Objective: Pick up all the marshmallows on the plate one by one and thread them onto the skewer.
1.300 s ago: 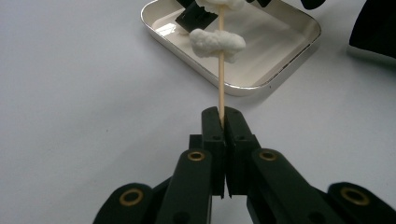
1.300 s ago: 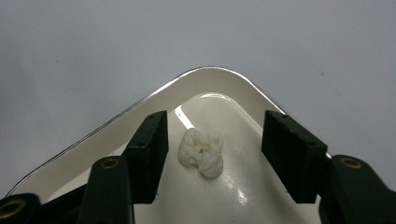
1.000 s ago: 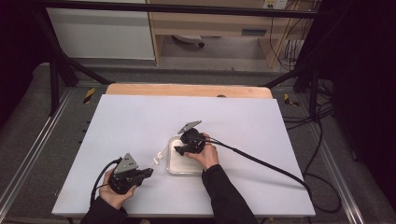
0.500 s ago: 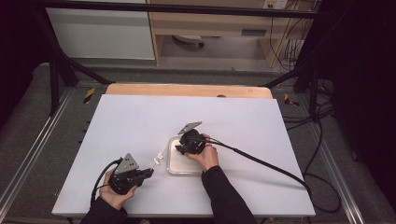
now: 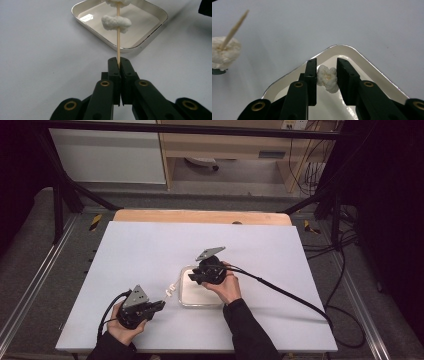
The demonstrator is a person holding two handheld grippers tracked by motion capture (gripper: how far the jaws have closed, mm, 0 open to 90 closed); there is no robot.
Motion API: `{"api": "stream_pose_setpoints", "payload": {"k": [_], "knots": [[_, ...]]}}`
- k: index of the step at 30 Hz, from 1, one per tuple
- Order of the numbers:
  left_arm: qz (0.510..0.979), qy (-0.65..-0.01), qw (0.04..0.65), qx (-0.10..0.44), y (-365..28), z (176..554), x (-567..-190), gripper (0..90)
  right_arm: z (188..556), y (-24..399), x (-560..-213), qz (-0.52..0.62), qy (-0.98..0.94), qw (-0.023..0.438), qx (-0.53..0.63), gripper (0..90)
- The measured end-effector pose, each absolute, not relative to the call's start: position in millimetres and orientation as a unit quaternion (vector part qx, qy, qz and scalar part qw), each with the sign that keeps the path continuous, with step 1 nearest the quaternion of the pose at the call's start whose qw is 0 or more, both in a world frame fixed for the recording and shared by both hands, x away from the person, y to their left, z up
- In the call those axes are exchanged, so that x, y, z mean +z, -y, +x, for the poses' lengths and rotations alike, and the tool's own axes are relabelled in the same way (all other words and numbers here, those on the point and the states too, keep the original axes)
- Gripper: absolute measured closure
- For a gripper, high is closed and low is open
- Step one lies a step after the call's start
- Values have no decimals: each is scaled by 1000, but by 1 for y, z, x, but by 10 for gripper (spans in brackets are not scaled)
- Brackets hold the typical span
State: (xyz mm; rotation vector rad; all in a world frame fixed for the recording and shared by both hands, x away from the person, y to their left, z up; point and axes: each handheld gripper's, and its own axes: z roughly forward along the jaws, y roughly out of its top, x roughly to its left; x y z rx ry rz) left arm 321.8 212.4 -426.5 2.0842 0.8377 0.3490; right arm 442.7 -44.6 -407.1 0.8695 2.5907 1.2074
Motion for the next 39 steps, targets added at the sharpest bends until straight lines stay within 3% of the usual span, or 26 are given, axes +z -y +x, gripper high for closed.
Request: {"api": "stream_pose_setpoints", "payload": {"k": [26, 39], "knots": [[836, -316, 428, 137, -200, 317, -426, 884, 405, 112, -375, 307, -791, 29, 528, 717], [835, -301, 438, 139, -195, 314, -425, 884, 403, 115, -358, 302, -741, -12, 599, 719]]}}
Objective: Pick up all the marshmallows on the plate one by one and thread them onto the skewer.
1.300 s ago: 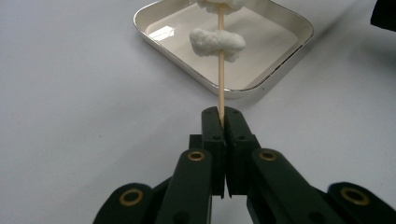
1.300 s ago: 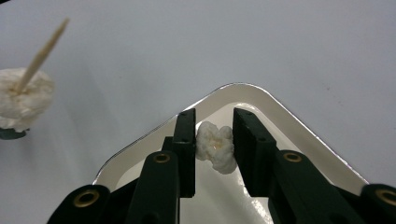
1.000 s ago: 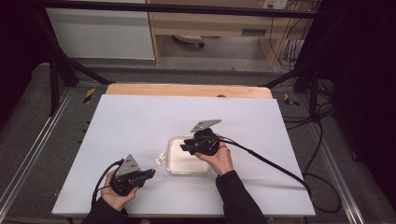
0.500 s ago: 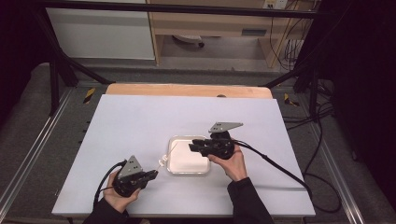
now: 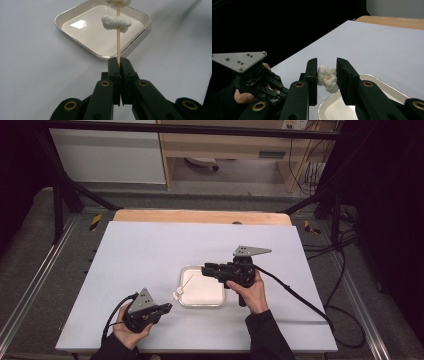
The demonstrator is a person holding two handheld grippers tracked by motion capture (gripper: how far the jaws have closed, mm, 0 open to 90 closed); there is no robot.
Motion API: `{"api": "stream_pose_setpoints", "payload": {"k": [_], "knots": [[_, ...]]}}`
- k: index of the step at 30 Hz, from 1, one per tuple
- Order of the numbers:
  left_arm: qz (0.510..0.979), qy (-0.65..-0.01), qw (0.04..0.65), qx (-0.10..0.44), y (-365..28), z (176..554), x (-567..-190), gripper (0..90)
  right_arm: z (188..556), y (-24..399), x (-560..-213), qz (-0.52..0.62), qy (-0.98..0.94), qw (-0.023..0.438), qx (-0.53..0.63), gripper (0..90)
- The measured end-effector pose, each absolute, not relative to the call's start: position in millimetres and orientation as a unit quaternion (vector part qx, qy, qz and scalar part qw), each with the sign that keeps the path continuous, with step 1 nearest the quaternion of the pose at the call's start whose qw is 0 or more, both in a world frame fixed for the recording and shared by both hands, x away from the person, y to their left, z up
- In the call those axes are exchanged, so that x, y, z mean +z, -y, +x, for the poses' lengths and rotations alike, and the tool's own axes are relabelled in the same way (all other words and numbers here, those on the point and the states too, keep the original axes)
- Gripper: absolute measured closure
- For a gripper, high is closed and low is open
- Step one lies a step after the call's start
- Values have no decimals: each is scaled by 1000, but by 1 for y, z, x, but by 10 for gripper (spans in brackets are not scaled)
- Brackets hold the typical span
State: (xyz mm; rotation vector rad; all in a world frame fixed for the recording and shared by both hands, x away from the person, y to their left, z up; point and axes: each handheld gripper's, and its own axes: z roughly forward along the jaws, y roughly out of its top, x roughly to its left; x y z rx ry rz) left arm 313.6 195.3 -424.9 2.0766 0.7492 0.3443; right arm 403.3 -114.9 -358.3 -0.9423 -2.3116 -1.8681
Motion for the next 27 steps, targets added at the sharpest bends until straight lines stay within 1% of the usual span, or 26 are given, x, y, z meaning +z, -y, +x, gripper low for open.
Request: {"api": "stream_pose_setpoints", "payload": {"k": [7, 27], "knots": [[835, -296, 442, 140, -195, 312, -424, 884, 407, 102, -359, -302, 732, 31, -610, 722], [837, -296, 439, 139, -194, 312, -425, 884, 411, 93, -374, -302, 733, 66, -606, 731]]}}
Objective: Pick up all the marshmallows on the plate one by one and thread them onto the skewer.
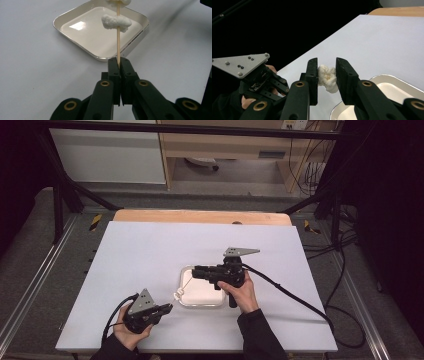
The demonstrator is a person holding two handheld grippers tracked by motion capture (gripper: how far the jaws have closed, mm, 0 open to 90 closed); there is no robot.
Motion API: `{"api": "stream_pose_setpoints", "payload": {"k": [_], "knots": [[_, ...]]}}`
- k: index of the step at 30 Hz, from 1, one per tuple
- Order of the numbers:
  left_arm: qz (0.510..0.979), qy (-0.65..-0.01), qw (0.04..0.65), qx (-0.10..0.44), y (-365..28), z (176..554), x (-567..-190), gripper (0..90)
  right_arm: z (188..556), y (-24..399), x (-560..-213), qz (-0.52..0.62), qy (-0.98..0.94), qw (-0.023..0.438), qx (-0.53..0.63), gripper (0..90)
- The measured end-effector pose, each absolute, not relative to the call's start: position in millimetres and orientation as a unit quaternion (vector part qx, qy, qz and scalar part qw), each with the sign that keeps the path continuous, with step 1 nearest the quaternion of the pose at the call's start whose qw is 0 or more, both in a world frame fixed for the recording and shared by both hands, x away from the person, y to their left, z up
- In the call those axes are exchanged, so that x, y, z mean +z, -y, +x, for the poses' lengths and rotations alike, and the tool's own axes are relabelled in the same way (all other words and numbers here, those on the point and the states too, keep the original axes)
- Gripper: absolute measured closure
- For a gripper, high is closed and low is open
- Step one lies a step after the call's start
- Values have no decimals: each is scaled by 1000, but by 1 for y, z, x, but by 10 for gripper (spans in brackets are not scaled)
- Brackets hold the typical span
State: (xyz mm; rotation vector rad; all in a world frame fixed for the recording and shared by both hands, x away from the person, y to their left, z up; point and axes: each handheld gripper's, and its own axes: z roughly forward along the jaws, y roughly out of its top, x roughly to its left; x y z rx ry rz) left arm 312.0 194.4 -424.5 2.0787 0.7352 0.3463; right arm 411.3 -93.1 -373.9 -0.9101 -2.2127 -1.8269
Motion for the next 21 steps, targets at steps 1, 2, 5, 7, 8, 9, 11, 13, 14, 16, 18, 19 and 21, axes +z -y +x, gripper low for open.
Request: {"api": "stream_pose_setpoints", "payload": {"k": [1, 2, 5, 7, 8, 9, 11, 13, 14, 16, 18, 19, 21], "knots": [[837, -296, 438, 140, -194, 312, -425, 884, 411, 93, -375, -301, 734, 66, -605, 732], [838, -296, 438, 140, -194, 312, -425, 884, 411, 92, -375, -301, 733, 70, -605, 736], [838, -295, 436, 142, -194, 312, -425, 885, 411, 91, -377, -302, 732, 74, -606, 743], [838, -296, 436, 142, -194, 312, -425, 885, 410, 90, -378, -302, 731, 76, -608, 749], [838, -297, 436, 141, -194, 312, -426, 885, 410, 89, -379, -303, 730, 78, -608, 752], [838, -297, 435, 140, -194, 312, -426, 886, 409, 89, -379, -303, 730, 77, -608, 755], [839, -297, 435, 140, -194, 312, -426, 885, 408, 88, -381, -302, 729, 76, -609, 759], [839, -297, 434, 140, -193, 312, -427, 886, 407, 87, -382, -302, 730, 76, -608, 763], [839, -298, 434, 139, -193, 312, -427, 886, 407, 86, -383, -302, 730, 76, -608, 764], [839, -298, 433, 139, -193, 312, -427, 886, 406, 85, -384, -301, 731, 76, -608, 766], [840, -298, 432, 139, -193, 312, -428, 887, 405, 84, -385, -301, 731, 78, -607, 767], [840, -298, 432, 139, -192, 312, -428, 887, 405, 84, -386, -299, 731, 77, -608, 768], [840, -298, 431, 139, -192, 311, -428, 886, 404, 83, -387, -300, 731, 78, -608, 770]]}}
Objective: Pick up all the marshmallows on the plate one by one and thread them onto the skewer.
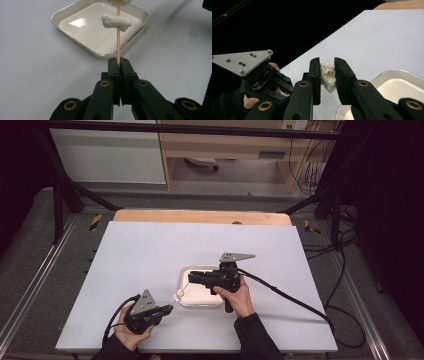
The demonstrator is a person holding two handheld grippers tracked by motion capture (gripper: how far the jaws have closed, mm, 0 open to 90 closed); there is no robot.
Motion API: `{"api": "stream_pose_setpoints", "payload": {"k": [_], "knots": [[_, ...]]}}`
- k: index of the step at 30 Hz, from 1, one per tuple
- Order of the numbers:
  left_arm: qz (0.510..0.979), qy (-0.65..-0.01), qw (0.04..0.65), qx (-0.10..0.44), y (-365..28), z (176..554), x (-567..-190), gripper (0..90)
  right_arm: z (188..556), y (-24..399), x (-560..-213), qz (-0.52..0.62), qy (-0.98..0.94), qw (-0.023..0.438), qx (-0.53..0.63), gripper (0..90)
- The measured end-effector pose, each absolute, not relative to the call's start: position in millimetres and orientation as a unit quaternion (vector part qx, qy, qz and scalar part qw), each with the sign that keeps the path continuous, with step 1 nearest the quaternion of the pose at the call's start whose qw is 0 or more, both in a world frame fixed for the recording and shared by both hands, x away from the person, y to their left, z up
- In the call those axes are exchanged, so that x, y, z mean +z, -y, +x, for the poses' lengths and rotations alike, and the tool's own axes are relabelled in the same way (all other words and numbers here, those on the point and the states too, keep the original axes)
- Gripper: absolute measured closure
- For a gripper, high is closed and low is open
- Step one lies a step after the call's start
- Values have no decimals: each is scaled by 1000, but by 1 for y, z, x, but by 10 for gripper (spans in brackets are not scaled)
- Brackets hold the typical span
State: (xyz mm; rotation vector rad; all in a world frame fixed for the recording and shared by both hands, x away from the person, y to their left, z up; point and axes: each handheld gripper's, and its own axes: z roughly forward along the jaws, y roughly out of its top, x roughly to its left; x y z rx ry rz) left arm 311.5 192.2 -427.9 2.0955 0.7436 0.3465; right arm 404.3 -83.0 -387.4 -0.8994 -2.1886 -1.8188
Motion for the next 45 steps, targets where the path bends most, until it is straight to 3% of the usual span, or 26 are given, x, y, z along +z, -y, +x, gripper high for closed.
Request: {"api": "stream_pose_setpoints", "payload": {"k": [45], "knots": [[845, -298, 425, 129, -183, 314, -432, 886, 394, 67, -415, -289, 756, 91, -580, 767]]}}
